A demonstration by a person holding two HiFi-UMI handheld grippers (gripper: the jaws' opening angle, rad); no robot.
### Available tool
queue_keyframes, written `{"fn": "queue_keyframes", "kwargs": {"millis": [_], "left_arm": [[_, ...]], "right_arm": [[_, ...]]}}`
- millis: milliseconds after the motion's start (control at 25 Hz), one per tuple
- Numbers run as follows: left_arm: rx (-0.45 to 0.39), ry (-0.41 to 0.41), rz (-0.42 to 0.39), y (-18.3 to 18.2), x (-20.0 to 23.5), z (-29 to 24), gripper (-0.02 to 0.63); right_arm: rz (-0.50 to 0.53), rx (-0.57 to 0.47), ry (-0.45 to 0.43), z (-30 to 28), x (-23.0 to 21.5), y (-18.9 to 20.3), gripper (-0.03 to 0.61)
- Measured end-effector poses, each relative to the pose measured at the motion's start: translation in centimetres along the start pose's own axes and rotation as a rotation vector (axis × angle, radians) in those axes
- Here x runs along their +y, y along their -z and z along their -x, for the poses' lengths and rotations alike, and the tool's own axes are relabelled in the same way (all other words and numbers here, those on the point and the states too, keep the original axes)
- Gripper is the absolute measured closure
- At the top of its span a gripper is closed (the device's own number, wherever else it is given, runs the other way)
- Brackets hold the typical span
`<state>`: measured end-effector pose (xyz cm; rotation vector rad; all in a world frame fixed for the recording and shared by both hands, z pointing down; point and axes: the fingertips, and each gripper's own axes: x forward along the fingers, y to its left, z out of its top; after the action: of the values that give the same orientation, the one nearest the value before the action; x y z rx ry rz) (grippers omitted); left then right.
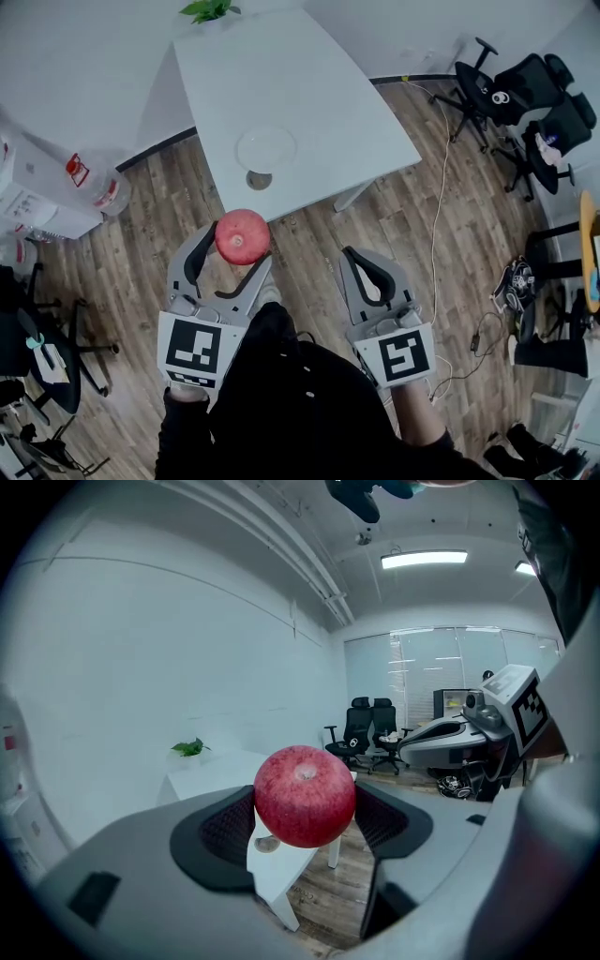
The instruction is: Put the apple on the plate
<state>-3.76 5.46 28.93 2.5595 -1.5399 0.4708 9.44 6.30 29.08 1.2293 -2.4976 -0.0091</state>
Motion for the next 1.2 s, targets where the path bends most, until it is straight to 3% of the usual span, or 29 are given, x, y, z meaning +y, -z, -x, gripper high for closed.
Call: {"fn": "queue_keyframes", "kwargs": {"millis": [400, 520, 760, 1000, 1200], "left_arm": [[-0.046, 0.072, -0.099, -1.2, 4.1, -4.8, 0.270], [-0.025, 0.073, -0.075, -0.9, 5.3, -5.3, 0.270], [-0.051, 0.100, -0.110, -1.0, 7.4, -6.6, 0.270], [-0.021, 0.088, -0.038, -0.9, 8.3, -7.1, 0.270], [-0.048, 0.098, -0.085, -0.3, 9.0, -7.1, 0.270]], "right_arm": [[0.000, 0.004, 0.056, -5.0, -2.4, -1.5, 0.535], [0.003, -0.001, 0.063, -6.5, -2.4, -2.0, 0.535], [0.000, 0.004, 0.079, -8.7, -2.5, -2.6, 0.535], [-0.001, 0.006, 0.090, -9.7, -2.5, -2.7, 0.536], [0.008, -0.001, 0.085, -10.4, -2.4, -3.2, 0.535]]}}
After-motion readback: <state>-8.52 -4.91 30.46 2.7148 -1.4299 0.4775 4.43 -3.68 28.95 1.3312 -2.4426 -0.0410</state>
